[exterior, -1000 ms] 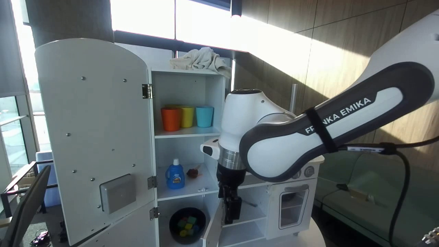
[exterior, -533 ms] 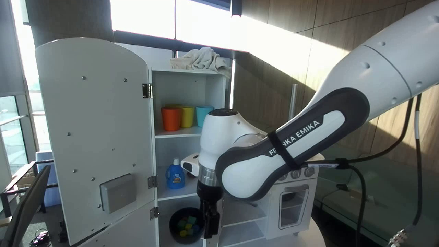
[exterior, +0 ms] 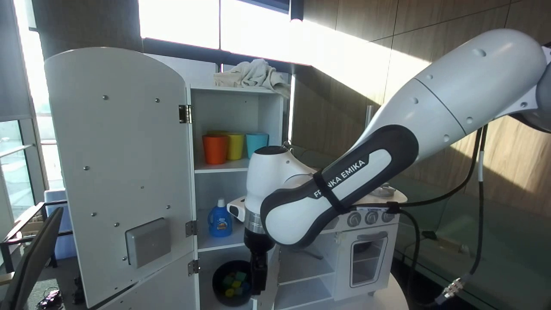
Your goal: Close the bottom middle cabinet door, then open the bottom right cabinet door
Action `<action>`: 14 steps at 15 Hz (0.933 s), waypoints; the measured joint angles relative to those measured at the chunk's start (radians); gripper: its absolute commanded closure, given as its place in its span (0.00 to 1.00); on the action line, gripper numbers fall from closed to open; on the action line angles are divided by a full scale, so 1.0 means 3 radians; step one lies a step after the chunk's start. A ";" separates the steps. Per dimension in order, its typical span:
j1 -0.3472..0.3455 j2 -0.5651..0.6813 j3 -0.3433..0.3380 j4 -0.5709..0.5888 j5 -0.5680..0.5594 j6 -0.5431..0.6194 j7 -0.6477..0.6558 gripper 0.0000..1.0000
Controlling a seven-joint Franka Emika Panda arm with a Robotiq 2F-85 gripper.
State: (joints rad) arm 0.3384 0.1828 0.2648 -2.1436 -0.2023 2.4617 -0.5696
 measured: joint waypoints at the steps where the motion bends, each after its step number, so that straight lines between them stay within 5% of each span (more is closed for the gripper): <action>1: -0.0018 0.0007 0.0000 0.0013 0.0000 -0.0008 0.0028 0.00; 14: -0.0322 -0.0139 -0.0071 -0.0042 -0.0094 -0.0465 0.0189 0.00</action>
State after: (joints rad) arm 0.2418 0.1411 0.2436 -2.1561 -0.2306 2.3222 -0.5128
